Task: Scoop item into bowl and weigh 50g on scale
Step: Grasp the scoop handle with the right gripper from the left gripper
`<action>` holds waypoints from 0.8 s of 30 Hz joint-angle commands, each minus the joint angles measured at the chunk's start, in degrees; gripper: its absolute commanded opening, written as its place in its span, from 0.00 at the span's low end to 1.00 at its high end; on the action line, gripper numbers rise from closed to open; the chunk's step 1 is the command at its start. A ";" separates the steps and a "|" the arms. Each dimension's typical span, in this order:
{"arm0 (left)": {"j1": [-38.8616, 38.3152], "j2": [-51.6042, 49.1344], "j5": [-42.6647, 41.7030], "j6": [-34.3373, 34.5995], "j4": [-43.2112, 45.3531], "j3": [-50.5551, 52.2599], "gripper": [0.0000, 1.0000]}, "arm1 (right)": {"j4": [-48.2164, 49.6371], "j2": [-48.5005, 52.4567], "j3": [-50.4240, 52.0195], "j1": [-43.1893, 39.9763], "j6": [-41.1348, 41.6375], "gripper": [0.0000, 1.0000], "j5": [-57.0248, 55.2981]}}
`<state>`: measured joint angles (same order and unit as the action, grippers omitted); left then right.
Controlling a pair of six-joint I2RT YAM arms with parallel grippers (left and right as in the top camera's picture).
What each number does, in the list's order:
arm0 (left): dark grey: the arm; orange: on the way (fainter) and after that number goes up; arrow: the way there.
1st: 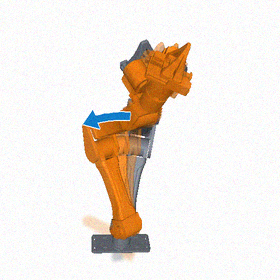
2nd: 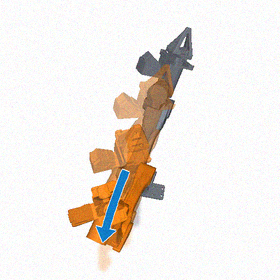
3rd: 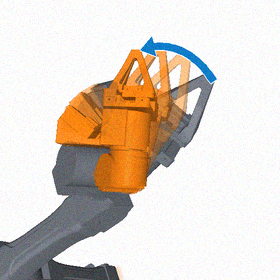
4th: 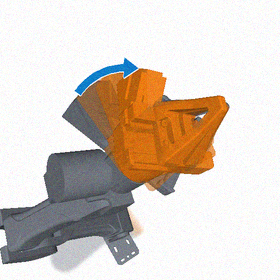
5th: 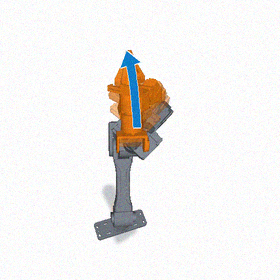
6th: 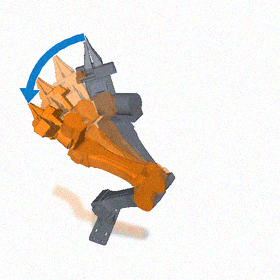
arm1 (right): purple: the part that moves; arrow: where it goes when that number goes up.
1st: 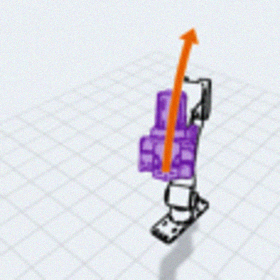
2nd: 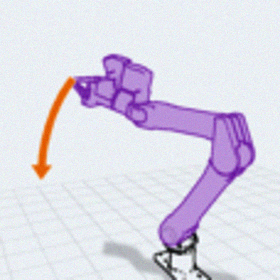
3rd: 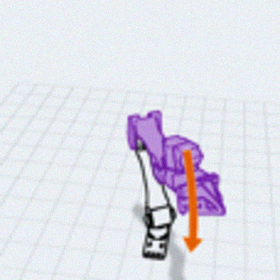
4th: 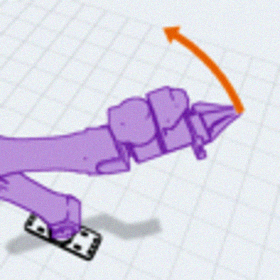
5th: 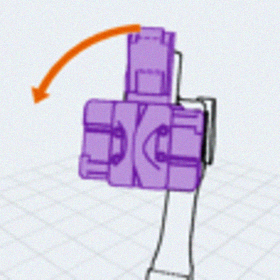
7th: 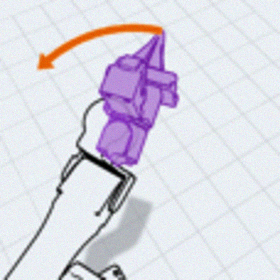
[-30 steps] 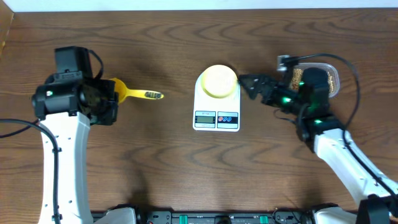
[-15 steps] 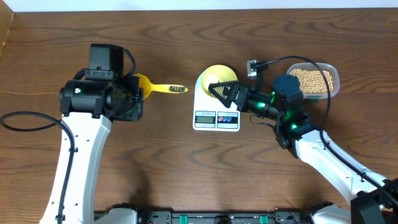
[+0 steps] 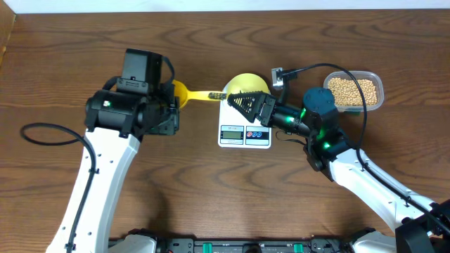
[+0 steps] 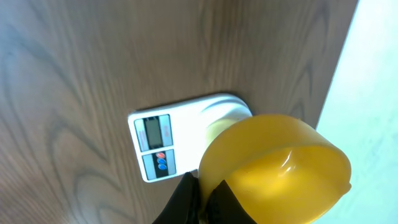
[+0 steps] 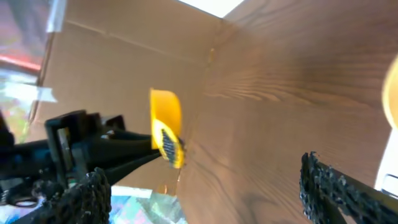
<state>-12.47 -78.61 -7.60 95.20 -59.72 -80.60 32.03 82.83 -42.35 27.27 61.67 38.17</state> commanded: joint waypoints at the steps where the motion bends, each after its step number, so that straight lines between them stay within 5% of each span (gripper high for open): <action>1: -1.90 0.00 0.02 1.14 0.74 -0.37 0.08 | 2.14 0.02 -1.16 0.59 1.16 0.96 2.62; 24: -4.39 0.00 -2.82 1.09 1.14 -0.37 0.08 | 5.51 0.02 -1.16 0.59 3.23 0.69 8.96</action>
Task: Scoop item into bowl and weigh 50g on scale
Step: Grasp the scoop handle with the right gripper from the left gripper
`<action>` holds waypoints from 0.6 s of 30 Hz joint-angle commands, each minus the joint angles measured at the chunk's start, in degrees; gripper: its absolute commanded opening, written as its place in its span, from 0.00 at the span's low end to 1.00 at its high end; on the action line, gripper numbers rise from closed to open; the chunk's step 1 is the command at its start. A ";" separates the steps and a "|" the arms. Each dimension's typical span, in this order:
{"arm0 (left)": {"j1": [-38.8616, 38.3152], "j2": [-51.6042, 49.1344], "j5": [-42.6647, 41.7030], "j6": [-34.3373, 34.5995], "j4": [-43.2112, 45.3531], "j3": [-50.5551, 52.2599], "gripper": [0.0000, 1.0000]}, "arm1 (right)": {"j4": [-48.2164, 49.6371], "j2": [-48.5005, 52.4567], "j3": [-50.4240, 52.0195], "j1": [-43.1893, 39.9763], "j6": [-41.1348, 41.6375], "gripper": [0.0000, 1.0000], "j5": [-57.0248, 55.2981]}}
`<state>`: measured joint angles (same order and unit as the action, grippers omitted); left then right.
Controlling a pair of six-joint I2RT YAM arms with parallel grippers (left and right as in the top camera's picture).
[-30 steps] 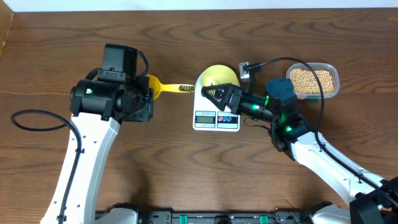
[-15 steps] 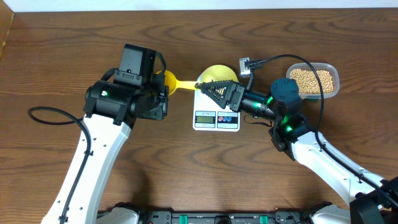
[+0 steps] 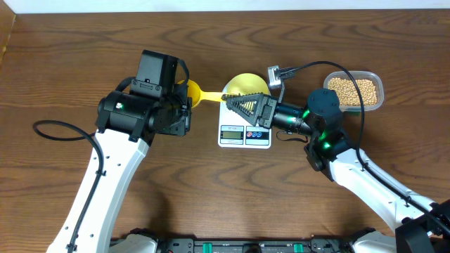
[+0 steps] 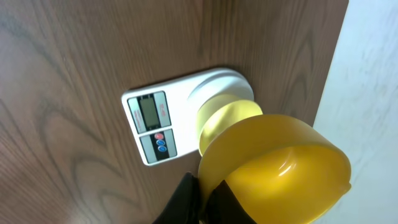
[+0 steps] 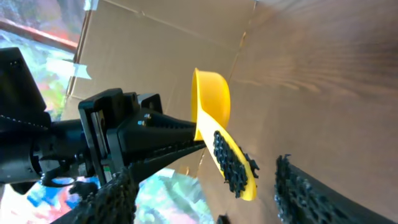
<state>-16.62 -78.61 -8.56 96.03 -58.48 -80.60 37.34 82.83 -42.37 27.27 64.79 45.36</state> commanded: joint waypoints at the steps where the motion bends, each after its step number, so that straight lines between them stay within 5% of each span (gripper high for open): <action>1: -0.24 0.00 -2.19 0.24 -0.13 -0.37 0.08 | 0.22 0.02 -1.14 0.59 0.13 0.69 1.77; 8: -0.24 0.00 -2.43 0.28 -0.13 -0.37 0.08 | 0.76 0.02 -1.14 0.59 0.13 0.70 1.25; 12: -0.24 0.00 -2.84 0.33 -0.11 -0.37 0.08 | 1.81 0.02 -1.14 0.59 0.13 0.56 0.02; 18: -1.60 0.00 -3.89 2.40 -0.11 -0.37 0.08 | 2.36 0.02 -1.14 0.59 0.13 0.56 -0.70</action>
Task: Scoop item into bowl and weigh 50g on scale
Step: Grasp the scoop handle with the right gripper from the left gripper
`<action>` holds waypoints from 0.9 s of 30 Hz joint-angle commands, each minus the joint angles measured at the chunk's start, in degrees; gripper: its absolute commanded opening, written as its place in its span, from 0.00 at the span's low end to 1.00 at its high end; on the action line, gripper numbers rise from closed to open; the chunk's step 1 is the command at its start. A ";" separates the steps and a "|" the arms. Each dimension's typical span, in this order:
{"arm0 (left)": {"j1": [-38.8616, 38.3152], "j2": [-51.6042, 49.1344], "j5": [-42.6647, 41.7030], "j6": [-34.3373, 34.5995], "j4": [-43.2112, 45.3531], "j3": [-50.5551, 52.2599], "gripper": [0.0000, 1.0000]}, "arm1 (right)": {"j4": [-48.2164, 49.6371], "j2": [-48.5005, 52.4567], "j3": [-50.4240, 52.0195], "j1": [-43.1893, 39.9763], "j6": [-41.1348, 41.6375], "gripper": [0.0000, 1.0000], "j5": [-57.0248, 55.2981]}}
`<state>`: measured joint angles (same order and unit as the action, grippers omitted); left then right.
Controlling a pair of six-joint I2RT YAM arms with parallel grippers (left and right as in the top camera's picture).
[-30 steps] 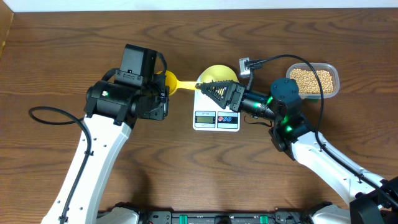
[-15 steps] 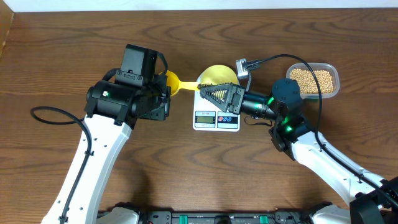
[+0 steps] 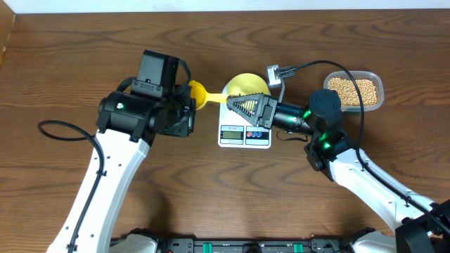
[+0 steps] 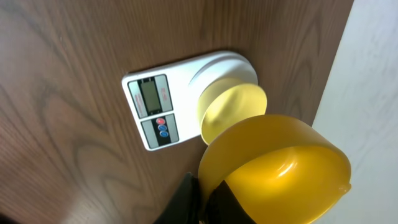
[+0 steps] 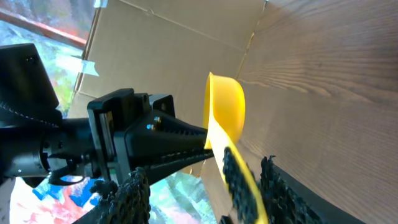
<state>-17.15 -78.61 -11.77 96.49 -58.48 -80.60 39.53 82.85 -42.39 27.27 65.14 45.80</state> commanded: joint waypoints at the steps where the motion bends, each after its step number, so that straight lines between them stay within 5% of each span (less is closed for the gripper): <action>1: -1.46 0.00 -0.68 2.64 -0.11 -0.37 0.08 | 0.17 0.00 -1.11 0.59 -0.22 0.56 -1.29; 6: -3.10 0.00 -0.66 4.79 -0.09 -0.37 0.08 | 0.17 0.00 -1.11 0.59 -0.26 0.57 -1.79; 17: -3.58 0.00 -0.68 6.51 -0.09 -0.37 0.08 | 0.17 0.00 -1.11 0.59 -0.24 0.38 -2.62; 27: -5.33 -0.26 -0.68 7.78 -0.09 -0.37 0.08 | 0.17 0.00 -1.11 0.59 -0.22 0.31 -2.80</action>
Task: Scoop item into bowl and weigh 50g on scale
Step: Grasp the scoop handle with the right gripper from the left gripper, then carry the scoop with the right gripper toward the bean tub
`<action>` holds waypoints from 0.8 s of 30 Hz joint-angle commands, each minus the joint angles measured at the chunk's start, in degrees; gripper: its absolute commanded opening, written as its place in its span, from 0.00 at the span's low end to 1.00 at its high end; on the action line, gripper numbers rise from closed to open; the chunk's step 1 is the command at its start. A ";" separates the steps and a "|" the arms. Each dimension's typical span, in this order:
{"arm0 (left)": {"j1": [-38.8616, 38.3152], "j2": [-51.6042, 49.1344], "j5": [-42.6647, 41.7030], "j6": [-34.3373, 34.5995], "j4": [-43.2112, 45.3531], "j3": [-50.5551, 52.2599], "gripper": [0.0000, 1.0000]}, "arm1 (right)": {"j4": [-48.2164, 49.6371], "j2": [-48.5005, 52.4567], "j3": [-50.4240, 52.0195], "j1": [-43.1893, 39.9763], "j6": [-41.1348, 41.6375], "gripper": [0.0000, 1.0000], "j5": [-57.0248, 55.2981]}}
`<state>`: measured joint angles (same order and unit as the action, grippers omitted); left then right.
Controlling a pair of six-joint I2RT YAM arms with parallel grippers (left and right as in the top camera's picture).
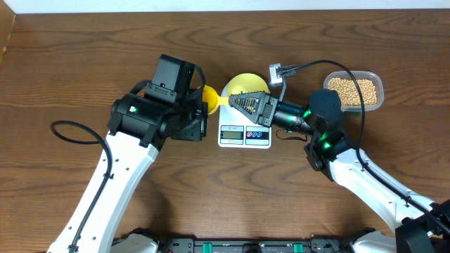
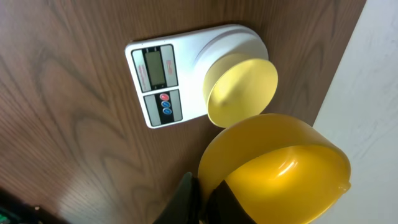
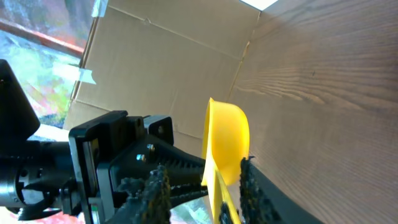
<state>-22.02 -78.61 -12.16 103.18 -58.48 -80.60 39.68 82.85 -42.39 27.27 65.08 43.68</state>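
Observation:
My left gripper (image 2: 202, 200) is shut on the rim of a yellow scoop (image 2: 280, 168), held in the air just left of the scale. The scoop's cup (image 1: 210, 98) points left and its handle runs right, between the fingers of my right gripper (image 1: 238, 101). In the right wrist view the scoop (image 3: 227, 149) stands edge-on, its handle close to the right finger (image 3: 254, 190), with a gap to the left one; that gripper is open. An empty yellow bowl (image 2: 242, 87) sits on the white scale (image 1: 245, 132).
A clear tub of tan beans (image 1: 355, 90) stands at the back right, behind my right arm. A black cable (image 1: 70, 133) loops on the wood at the left. The table's far edge meets a white wall (image 2: 373, 93).
My left arm has moved right, bringing the scoop closer to the bowl. The right gripper's fingers stand closer together around the scoop's handle.
My left gripper held the scoop left of the scale while the right gripper stood wide open over the bowl, facing it. Moment by moment the scoop came right, its handle entered the right fingers, and these narrowed round it.

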 commanded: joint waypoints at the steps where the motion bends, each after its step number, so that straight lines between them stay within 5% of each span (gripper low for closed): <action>1: -0.46 -0.28 -0.28 1.09 -0.13 -0.37 0.08 | 0.00 0.00 -1.11 0.59 -0.15 0.28 -0.68; 13: -0.46 -0.39 -0.28 1.07 -0.11 -0.37 0.08 | 0.00 0.00 -1.11 0.59 -0.15 0.01 -0.70; 19: -0.46 -0.39 -0.28 1.07 -0.11 -0.37 0.09 | 0.00 0.00 -1.11 0.59 -0.15 0.01 -0.70; 22: -0.46 -0.39 -0.26 1.05 -0.11 -0.37 0.35 | -0.11 0.00 -1.11 0.59 -0.22 0.01 -0.96; 23: -0.44 -0.39 -0.24 1.05 -0.11 -0.37 0.60 | -0.50 0.00 -1.11 0.59 -0.26 0.01 -1.29; 24: -0.44 -0.39 -0.22 1.07 -0.09 -0.37 0.72 | -1.18 0.00 -1.11 0.57 -0.48 0.01 -1.66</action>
<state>-22.31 -78.65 -12.16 103.77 -58.46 -80.60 39.22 82.85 -42.39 27.27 65.30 43.44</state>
